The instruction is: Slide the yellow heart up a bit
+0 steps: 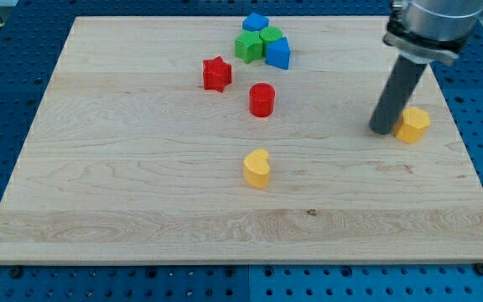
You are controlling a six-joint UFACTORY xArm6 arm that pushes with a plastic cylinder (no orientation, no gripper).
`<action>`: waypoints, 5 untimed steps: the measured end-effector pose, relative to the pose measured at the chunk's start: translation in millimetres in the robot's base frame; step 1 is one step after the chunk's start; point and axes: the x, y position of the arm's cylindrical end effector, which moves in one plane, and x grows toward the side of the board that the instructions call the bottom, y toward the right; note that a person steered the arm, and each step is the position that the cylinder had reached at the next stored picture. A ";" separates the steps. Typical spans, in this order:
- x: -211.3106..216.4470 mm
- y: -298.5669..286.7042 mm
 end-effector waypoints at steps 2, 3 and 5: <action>3.0 -129.9; 21.6 -189.6; 92.5 -209.8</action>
